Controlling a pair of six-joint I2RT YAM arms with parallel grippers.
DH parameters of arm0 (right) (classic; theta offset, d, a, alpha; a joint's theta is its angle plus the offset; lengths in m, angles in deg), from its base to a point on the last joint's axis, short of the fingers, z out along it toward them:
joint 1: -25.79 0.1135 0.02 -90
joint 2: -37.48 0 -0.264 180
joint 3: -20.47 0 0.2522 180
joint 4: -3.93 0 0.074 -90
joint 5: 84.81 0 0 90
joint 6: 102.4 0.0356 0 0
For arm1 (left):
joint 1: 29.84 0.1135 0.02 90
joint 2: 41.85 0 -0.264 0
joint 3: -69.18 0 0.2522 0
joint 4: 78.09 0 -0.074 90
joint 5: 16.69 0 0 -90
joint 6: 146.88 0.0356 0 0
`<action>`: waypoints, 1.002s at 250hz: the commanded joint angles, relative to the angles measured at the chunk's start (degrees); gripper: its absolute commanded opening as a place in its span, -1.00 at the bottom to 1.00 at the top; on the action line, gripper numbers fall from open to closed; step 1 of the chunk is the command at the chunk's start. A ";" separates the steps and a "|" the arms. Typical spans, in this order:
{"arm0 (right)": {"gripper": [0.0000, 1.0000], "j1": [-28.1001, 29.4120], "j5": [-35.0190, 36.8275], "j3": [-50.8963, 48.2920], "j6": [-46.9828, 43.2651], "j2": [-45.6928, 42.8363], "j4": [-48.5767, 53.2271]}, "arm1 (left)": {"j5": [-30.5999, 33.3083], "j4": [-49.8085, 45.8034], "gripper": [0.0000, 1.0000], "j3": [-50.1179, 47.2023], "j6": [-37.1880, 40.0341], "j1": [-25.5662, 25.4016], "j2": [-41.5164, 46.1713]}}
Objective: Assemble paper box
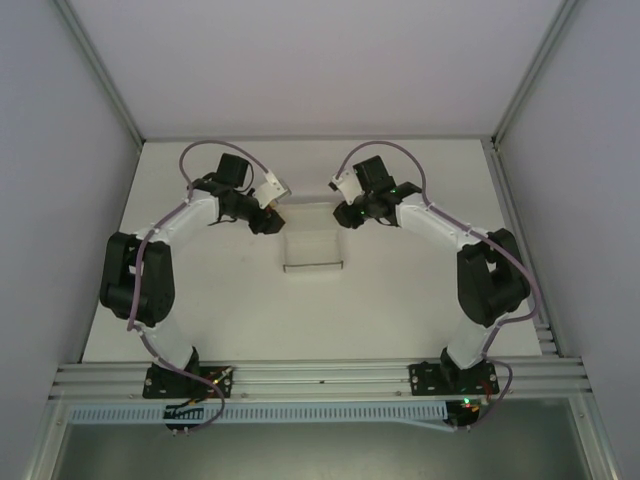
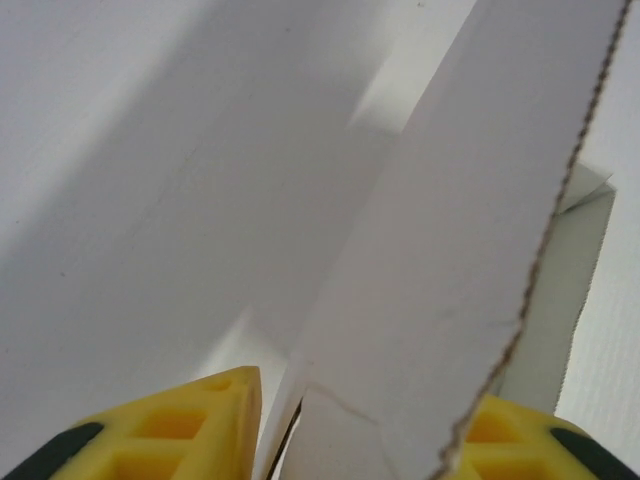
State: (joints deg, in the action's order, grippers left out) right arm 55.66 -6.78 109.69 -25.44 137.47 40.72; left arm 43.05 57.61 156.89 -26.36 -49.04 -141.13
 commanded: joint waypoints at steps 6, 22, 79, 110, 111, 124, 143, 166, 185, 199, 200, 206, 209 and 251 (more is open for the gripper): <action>-0.48 -0.43 1.98 -1.19 0.64 -1.14 1.50 | 1.46 -1.14 -0.41 0.15 -0.02 -0.36 1.28; -0.52 -0.43 1.77 -1.10 0.99 -1.28 1.84 | 1.71 -0.68 -0.59 0.23 -0.50 -0.75 1.44; -0.87 -0.23 2.66 -0.50 3.61 -2.75 2.92 | 7.96 1.99 -1.00 -0.66 -4.38 -2.74 3.09; -0.96 0.95 6.48 -1.12 7.19 -3.96 2.68 | 16.36 7.40 -1.00 -2.29 -11.90 -4.31 5.94; -0.96 1.01 6.72 -1.16 7.39 -3.99 2.66 | 16.54 7.59 -1.00 -2.30 -12.25 -4.38 6.03; -0.97 2.21 10.99 -2.07 10.35 -4.68 0.79 | 18.58 9.81 -1.00 -2.53 -17.29 -5.00 7.18; -0.98 4.62 19.77 -2.97 16.46 -5.30 -2.33 | 19.36 12.47 -1.00 -2.89 -24.54 -6.38 8.76; -0.98 7.11 29.19 -3.37 24.91 -5.23 -5.13 | 23.59 15.97 -1.00 -3.99 -31.79 -8.67 10.28; -0.99 8.02 34.10 -3.44 32.21 -4.92 -7.02 | 27.64 17.80 -1.00 -4.50 -35.77 -10.25 10.84; -0.99 8.05 33.67 -4.12 37.13 -4.67 -9.47 | 30.15 19.78 -1.00 -5.10 -39.21 -11.29 10.94; -0.99 8.07 33.76 -4.15 37.52 -4.64 -9.65 | 30.29 19.93 -1.00 -5.19 -39.21 -11.34 10.90; -0.99 8.17 34.09 -4.86 40.07 -4.67 -11.21 | 31.33 20.69 -1.00 -5.26 -41.44 -11.67 10.78; -0.99 8.24 34.02 -5.21 41.17 -4.78 -12.14 | 31.65 21.00 -1.00 -5.31 -42.11 -11.87 10.71; -1.00 8.89 30.23 -10.51 49.68 -5.54 -26.57 | 43.07 25.38 -1.00 -6.19 -54.61 -13.66 10.69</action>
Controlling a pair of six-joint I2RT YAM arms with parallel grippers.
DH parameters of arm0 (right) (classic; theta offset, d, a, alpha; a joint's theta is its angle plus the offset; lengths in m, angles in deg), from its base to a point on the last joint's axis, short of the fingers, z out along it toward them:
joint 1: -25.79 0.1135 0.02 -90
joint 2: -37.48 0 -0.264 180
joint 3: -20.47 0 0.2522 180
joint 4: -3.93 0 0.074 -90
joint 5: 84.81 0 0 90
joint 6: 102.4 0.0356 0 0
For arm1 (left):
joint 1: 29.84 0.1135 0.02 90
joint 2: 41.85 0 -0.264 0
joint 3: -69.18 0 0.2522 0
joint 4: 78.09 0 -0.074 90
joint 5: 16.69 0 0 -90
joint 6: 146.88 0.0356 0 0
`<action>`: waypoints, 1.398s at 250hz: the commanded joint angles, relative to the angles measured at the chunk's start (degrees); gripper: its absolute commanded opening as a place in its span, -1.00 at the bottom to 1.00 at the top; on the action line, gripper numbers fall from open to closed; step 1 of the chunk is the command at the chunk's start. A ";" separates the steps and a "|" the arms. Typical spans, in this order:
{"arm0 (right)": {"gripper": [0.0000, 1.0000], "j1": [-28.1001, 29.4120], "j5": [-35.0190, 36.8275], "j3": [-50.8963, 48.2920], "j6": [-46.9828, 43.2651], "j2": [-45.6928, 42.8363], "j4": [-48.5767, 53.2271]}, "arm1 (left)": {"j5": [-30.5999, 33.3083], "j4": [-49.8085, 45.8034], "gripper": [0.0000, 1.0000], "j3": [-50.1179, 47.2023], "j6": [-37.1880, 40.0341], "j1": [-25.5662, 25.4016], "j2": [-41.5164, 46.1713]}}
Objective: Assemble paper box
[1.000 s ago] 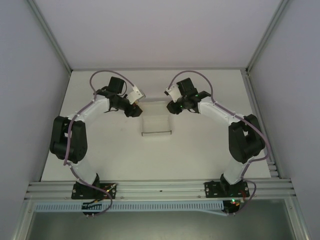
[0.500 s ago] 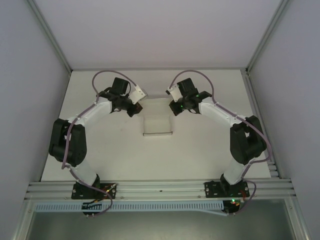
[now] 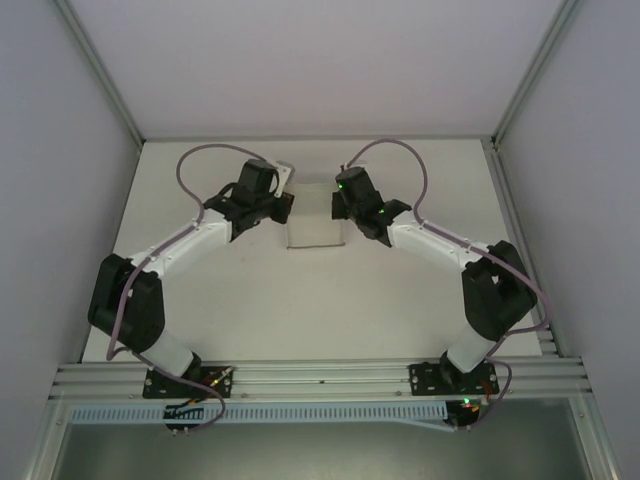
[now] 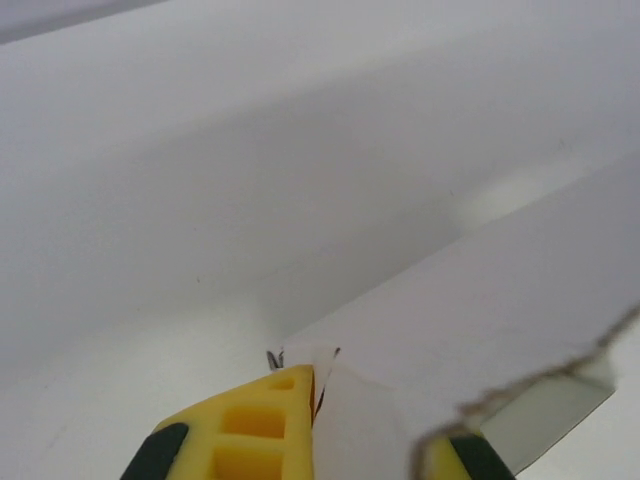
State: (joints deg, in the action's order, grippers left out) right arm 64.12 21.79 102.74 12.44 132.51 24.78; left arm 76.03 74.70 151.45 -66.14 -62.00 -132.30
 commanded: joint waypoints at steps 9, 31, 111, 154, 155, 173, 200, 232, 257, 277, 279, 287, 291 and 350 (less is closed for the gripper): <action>-1.00 0.59 1.39 -4.45 13.30 -0.86 -12.80 | 11.12 9.76 -1.00 -1.57 -18.89 -0.68 2.21; -1.00 0.64 -0.18 -6.39 15.53 -1.58 -17.58 | 10.05 15.39 -1.00 -4.40 -23.23 -1.05 2.74; -0.96 0.74 -0.98 -8.04 19.35 -0.55 -20.04 | 10.15 21.54 -1.00 -6.10 -24.79 -1.80 0.45; -0.98 0.61 2.33 -9.62 18.17 0.88 -19.36 | 7.34 22.97 -1.00 -6.21 -21.91 -1.85 -2.44; -0.98 0.57 2.36 -9.75 18.11 0.87 -19.34 | 7.28 23.04 -1.00 -6.29 -21.88 -1.85 -2.44; -0.99 0.58 2.66 -11.14 17.82 0.70 -21.04 | 6.26 24.85 -1.00 -7.82 -21.24 -1.79 -2.52; -0.99 0.59 2.84 -12.04 16.97 0.97 -21.57 | 4.05 27.32 -1.00 -9.90 -21.00 -1.77 -2.64; -0.96 0.60 1.96 -12.92 15.22 1.50 -22.64 | 2.25 31.04 -1.00 -12.09 -20.19 -1.82 -3.11; -0.95 0.64 1.71 -13.70 13.54 1.76 -23.31 | 0.53 34.58 -1.00 -14.36 -20.37 -1.84 -3.10; -0.95 0.67 1.34 -15.34 13.12 1.55 -25.43 | -1.14 36.75 -1.00 -15.91 -20.38 -1.78 -3.15; -0.95 0.65 1.29 -15.58 13.13 1.45 -25.72 | -1.27 36.81 -1.00 -16.05 -20.37 -1.79 -3.15; -0.93 0.63 1.32 -16.16 13.17 1.32 -26.44 | -1.61 37.33 -1.00 -16.69 -20.24 -1.92 -3.06; -0.92 0.72 1.32 -16.48 13.13 1.23 -26.78 | -1.74 37.55 -1.00 -17.13 -20.07 -1.91 -2.99; -0.90 2.48 -0.33 -20.17 8.32 0.02 -27.97 | -2.72 40.13 -1.00 -22.61 -19.05 -2.03 -0.87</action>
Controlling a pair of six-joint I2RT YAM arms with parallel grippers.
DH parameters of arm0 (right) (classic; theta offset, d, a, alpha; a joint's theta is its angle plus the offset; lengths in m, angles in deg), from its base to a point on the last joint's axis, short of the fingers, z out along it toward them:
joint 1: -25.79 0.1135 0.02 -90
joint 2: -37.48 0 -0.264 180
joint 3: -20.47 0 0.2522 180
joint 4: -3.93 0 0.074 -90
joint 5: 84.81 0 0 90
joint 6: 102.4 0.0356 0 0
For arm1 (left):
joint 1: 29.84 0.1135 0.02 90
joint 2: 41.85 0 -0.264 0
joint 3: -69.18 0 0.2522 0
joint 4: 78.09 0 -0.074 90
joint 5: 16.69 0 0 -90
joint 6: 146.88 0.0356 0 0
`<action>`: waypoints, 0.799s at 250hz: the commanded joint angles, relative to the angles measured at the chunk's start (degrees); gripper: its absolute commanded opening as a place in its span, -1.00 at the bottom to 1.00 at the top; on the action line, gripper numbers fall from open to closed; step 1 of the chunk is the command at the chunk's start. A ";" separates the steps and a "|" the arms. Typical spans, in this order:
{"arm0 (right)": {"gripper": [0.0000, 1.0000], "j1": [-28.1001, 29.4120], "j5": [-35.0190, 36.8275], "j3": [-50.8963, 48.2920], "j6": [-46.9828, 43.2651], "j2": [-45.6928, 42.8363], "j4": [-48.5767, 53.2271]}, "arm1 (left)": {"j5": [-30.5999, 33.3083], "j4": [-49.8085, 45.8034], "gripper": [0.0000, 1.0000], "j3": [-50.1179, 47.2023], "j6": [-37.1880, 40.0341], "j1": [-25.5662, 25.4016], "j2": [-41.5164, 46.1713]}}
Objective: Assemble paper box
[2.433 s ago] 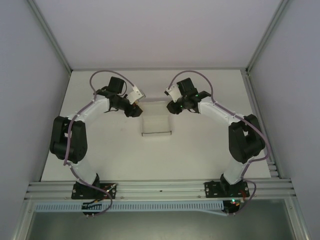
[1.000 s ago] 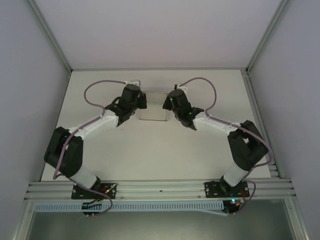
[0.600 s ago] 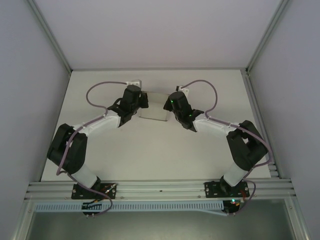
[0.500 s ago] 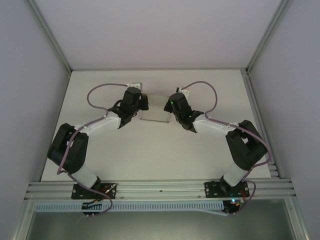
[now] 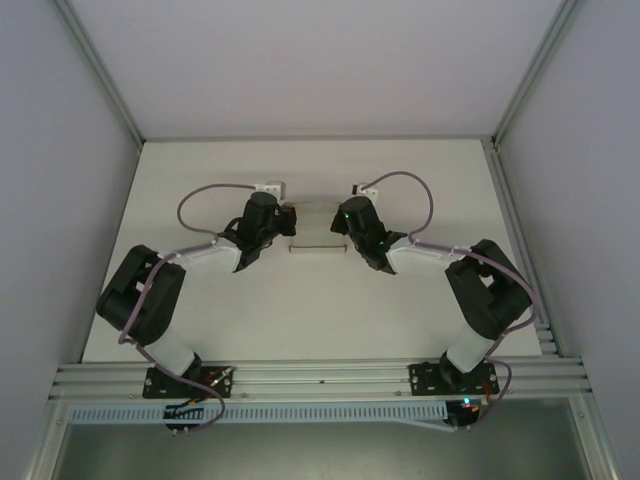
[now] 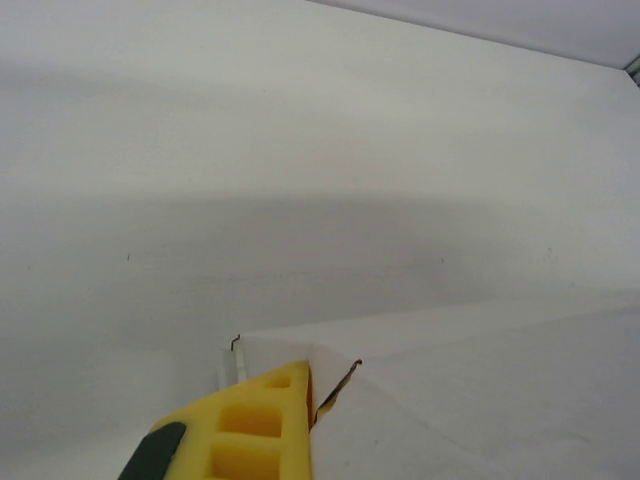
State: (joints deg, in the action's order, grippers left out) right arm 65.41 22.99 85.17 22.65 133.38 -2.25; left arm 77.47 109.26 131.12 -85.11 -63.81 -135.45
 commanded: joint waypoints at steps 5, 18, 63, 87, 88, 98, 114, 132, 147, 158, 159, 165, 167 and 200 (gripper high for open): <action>-0.89 1.42 -1.21 -3.03 -2.33 -1.08 -0.95 | -4.05 5.52 -1.00 -2.59 -0.07 -0.27 2.41; -0.88 2.08 0.21 -4.31 -2.70 -1.94 -0.47 | -3.94 5.78 -1.00 -3.80 -0.33 -0.21 2.86; -0.86 4.52 3.13 -8.45 -4.76 -5.28 -0.64 | -4.06 7.64 -0.93 -8.51 -1.16 -1.12 5.51; -0.83 5.27 4.15 -9.37 -5.43 -6.03 0.56 | -4.15 7.31 -0.93 -9.78 -0.89 -2.03 6.55; -0.83 5.28 4.25 -9.41 -5.43 -6.05 0.63 | -4.11 7.26 -0.93 -9.82 -0.87 -2.04 6.62; -0.81 5.76 5.22 -9.64 -5.17 -6.20 1.51 | -4.17 6.95 -0.91 -10.57 -0.50 -2.38 7.30; -0.80 6.90 6.47 -10.64 -6.13 -6.49 1.56 | -3.92 6.03 -0.84 -11.90 0.45 -2.87 8.72; -0.80 8.42 9.11 -12.00 -6.97 -6.92 1.82 | -3.78 4.77 -0.80 -13.24 1.41 -3.09 10.11; -0.80 9.22 10.24 -13.10 -7.32 -7.50 1.83 | -3.91 4.39 -0.79 -14.42 2.11 -3.27 11.23; -0.80 9.61 10.83 -13.86 -6.91 -7.81 2.03 | -3.81 4.18 -0.75 -15.24 2.43 -3.56 11.90; -0.80 9.61 10.93 -13.94 -6.87 -7.87 2.02 | -3.85 4.15 -0.75 -15.27 2.45 -3.56 11.92; -0.80 9.75 11.16 -14.31 -6.52 -8.05 2.18 | -3.94 4.04 -0.73 -15.67 2.56 -3.74 12.33; -0.80 9.82 11.19 -14.47 -6.54 -8.08 2.12 | -3.98 4.03 -0.72 -15.80 2.63 -3.82 12.38; -0.80 10.68 11.94 -16.01 -6.52 -8.82 2.92 | -4.16 2.62 -0.68 -16.54 3.06 -4.94 12.98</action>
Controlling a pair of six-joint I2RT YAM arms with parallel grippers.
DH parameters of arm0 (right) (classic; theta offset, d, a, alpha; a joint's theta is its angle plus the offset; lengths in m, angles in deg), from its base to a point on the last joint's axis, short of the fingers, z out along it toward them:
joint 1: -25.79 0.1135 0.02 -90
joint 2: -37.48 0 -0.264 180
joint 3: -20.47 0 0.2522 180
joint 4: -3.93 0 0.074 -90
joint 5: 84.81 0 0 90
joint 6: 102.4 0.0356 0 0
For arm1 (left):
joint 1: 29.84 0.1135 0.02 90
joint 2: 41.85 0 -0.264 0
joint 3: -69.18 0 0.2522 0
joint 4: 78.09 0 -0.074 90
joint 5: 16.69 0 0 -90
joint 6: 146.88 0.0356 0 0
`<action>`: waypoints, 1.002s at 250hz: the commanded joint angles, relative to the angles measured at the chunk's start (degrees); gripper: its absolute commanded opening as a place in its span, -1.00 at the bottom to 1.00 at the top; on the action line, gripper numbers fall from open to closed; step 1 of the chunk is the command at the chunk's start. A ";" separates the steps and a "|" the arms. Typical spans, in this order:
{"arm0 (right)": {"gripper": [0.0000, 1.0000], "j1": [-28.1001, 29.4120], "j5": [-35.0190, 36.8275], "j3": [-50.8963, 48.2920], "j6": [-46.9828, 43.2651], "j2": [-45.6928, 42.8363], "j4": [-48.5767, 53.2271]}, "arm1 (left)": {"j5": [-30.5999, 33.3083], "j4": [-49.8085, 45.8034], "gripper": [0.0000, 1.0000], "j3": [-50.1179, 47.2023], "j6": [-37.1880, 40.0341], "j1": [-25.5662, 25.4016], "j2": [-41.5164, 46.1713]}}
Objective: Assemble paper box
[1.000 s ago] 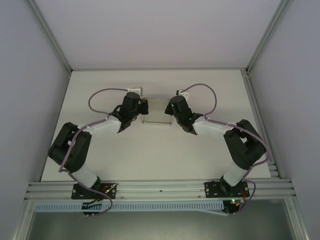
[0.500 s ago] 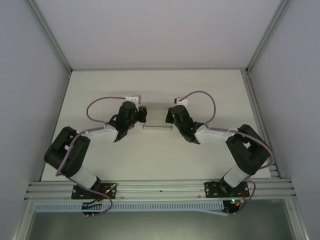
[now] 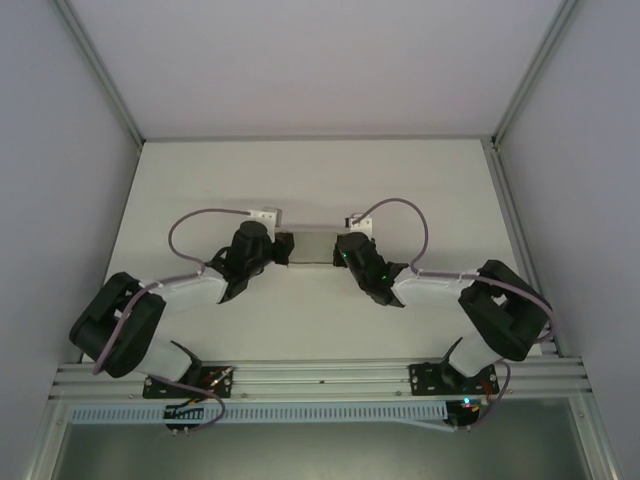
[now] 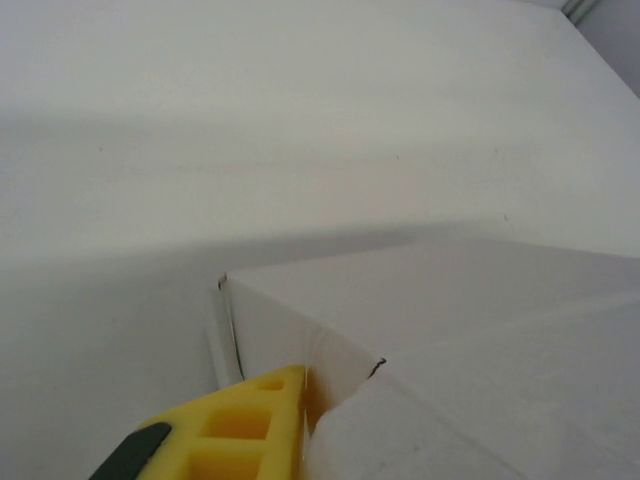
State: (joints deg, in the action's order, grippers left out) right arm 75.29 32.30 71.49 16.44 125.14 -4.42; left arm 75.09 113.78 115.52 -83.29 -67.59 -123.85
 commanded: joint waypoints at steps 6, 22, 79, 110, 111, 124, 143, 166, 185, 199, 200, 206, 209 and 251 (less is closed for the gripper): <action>-0.80 0.91 2.91 -2.38 -0.32 -0.80 5.43 | -1.84 -2.38 -0.66 -1.00 1.35 -1.26 1.34; -0.80 1.13 3.39 -2.75 -0.02 -1.12 5.98 | -1.86 -3.10 -0.65 -1.45 1.03 -1.59 1.82; -0.76 1.83 3.56 -3.49 0.34 -1.44 7.72 | -0.45 -5.68 -0.22 -3.26 1.14 -2.27 5.81; -0.72 2.01 4.33 -3.62 1.22 -1.94 9.06 | 2.27 -10.24 0.27 -3.13 2.08 -2.32 8.35; -0.72 2.01 4.30 -3.60 1.22 -1.99 9.03 | 2.36 -10.38 0.30 -3.18 2.12 -2.32 8.48; -0.67 2.10 4.35 -3.80 1.31 -2.46 8.83 | 2.70 -11.34 0.56 -3.67 2.42 -2.34 10.11; -0.55 2.29 4.10 -4.01 1.39 -3.31 9.06 | 2.82 -13.08 0.83 -4.03 2.68 -2.40 12.71; -0.33 2.57 3.90 -4.02 1.53 -4.82 9.77 | 3.47 -15.91 0.99 -3.45 3.27 -2.57 15.87; -0.11 2.71 3.43 -4.23 1.44 -6.60 10.34 | 3.65 -17.76 1.00 -2.81 3.97 -2.52 18.44; 0.05 2.78 3.21 -4.53 1.52 -8.11 11.17 | 3.84 -18.78 1.00 -2.44 4.30 -2.67 20.20; 0.06 2.79 3.17 -4.55 1.55 -8.20 11.28 | 3.80 -18.82 1.00 -2.44 4.32 -2.62 20.38; 0.14 2.80 3.04 -4.61 1.57 -8.98 11.75 | 3.84 -19.24 0.99 -2.20 4.44 -2.65 21.04; 0.19 2.87 2.76 -4.67 1.57 -9.35 11.98 | 3.77 -19.60 0.99 -2.11 4.50 -2.65 21.38; 0.64 3.06 -0.24 -6.54 0.08 -16.77 14.05 | 3.67 -23.80 0.99 0.93 4.43 -2.75 25.39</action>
State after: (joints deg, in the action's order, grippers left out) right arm 77.82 33.87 66.94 17.75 113.38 7.26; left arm 77.78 94.55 112.85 -80.26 -69.82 -101.38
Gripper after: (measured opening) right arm 0.762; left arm 0.994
